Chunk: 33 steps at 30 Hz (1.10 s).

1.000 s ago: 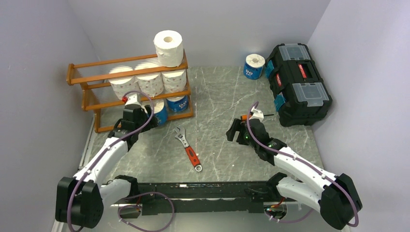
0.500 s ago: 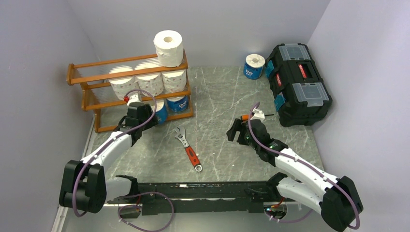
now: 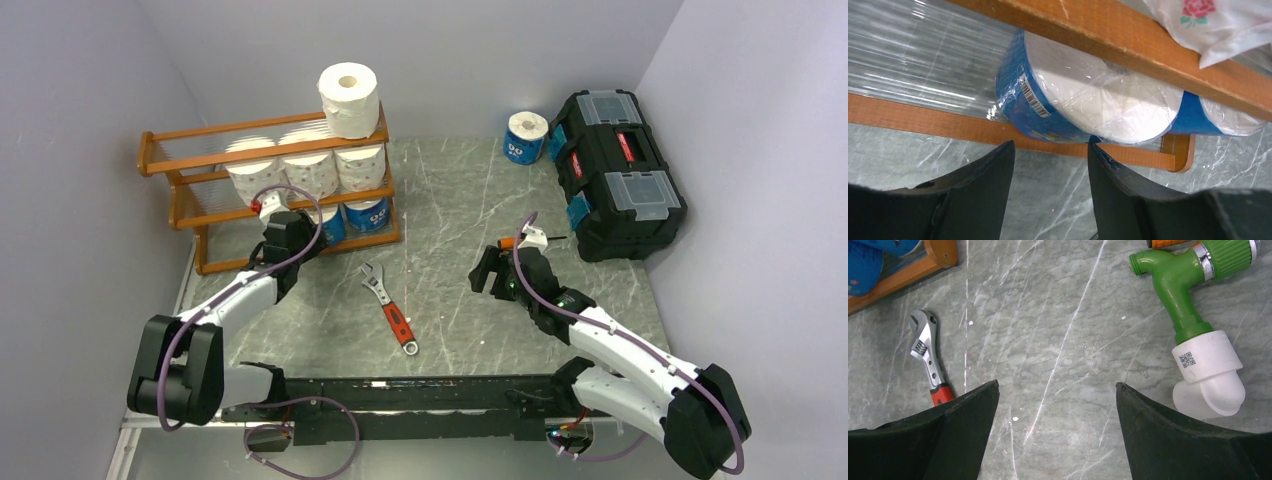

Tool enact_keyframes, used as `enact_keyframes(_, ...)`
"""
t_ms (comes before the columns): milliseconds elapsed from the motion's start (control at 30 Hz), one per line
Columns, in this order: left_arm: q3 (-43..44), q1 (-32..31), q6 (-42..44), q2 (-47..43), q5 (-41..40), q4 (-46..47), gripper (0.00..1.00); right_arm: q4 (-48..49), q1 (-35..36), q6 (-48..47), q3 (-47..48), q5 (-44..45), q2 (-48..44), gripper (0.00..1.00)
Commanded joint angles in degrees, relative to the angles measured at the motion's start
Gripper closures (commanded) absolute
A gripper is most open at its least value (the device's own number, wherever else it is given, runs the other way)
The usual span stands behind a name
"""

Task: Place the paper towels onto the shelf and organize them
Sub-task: Place the paper towel on the shelf.

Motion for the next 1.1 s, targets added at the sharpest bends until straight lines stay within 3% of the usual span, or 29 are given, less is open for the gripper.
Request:
enact_keyframes(0,-0.1,-0.3,-2.8,2.2,-0.8,7.1,0.40,1.7,-0.2,-1.0,-0.2,1.4,-0.7,0.11)
enact_keyframes(567,3.9,-3.2,-2.9,7.9,-0.8,10.1,0.40,1.2,-0.2,-1.1,0.5,1.7,0.5,0.11)
enact_keyframes(933,-6.5,-3.4,-5.7,-10.0,-6.9,5.7,0.40,2.3,-0.2,-0.9,0.8,0.5,1.7,0.11)
enact_keyframes(1067,-7.2,-1.1,-10.4,-11.1,-6.9,3.4,0.46,2.4,-0.2,-0.6,0.5,-0.1,1.5,0.12)
